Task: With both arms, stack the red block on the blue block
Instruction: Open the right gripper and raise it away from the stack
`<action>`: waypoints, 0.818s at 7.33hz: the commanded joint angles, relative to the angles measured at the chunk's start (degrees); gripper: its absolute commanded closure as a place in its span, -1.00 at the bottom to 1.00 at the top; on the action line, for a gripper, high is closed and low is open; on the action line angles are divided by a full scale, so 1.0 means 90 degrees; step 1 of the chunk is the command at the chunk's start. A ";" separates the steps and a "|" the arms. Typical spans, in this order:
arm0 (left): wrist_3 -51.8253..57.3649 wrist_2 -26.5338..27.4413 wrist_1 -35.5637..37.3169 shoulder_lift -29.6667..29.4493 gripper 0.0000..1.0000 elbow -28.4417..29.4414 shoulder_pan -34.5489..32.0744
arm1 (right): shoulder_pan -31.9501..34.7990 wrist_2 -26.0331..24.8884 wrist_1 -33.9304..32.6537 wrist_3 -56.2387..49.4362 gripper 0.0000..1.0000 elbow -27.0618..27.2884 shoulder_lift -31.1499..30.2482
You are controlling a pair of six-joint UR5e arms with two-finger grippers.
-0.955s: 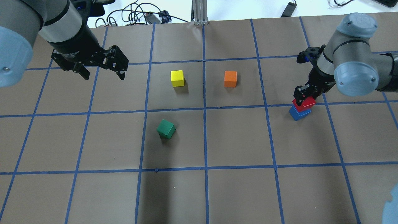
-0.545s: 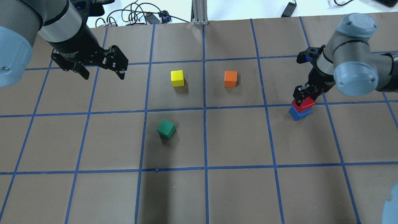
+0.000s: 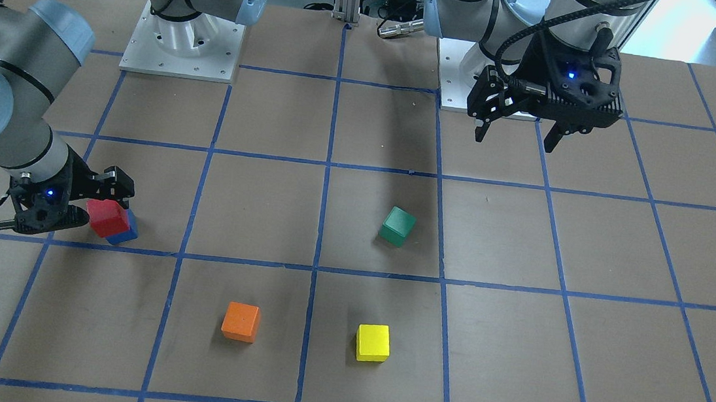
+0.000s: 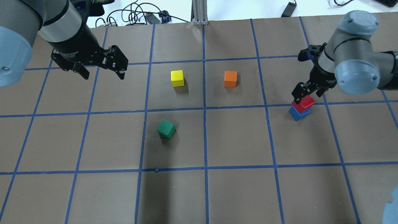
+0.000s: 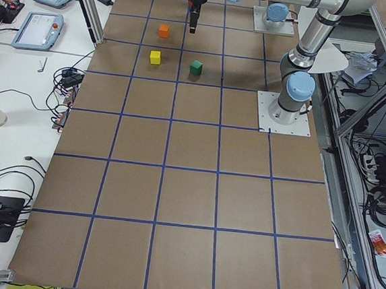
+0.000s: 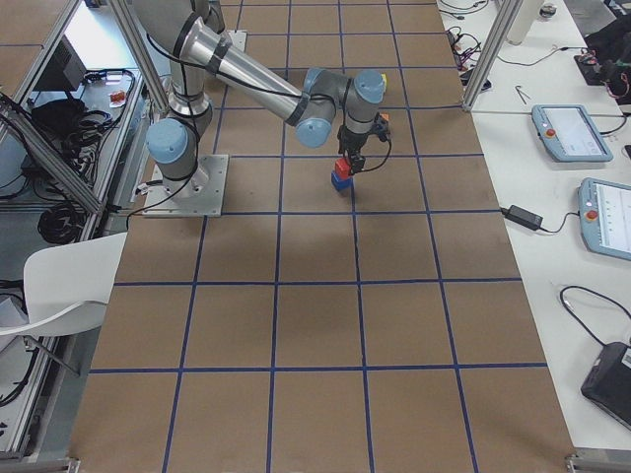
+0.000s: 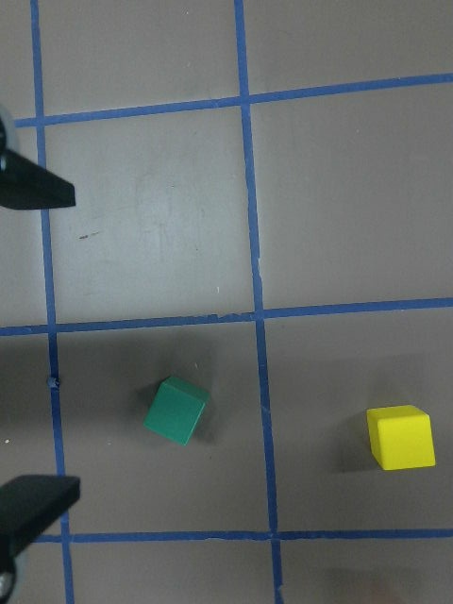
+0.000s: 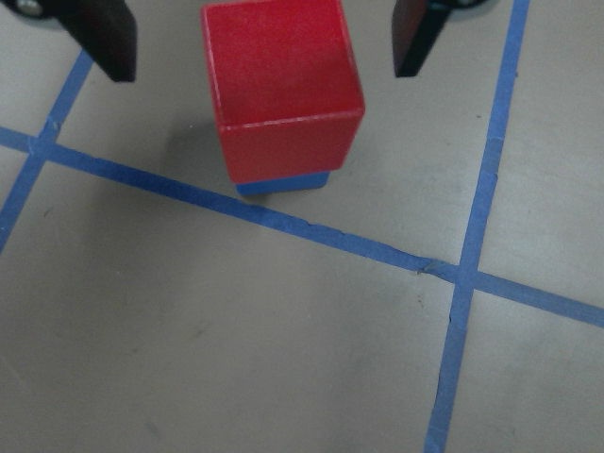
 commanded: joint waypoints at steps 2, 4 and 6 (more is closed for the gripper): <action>0.0005 0.0000 0.0000 0.0000 -1.00 0.0000 0.0007 | 0.0044 -0.0002 0.1576 0.0544 -1.00 -0.1084 -0.0427; 0.0005 0.0000 0.0000 0.0000 -1.00 0.0000 -0.0003 | 0.0219 0.0124 0.2975 0.1401 -1.00 -0.2051 -0.0663; -0.0005 0.0000 0.0048 -0.0010 -1.00 0.0000 -0.0003 | 0.1045 0.0047 0.3098 0.2455 -1.00 -0.2378 -0.0615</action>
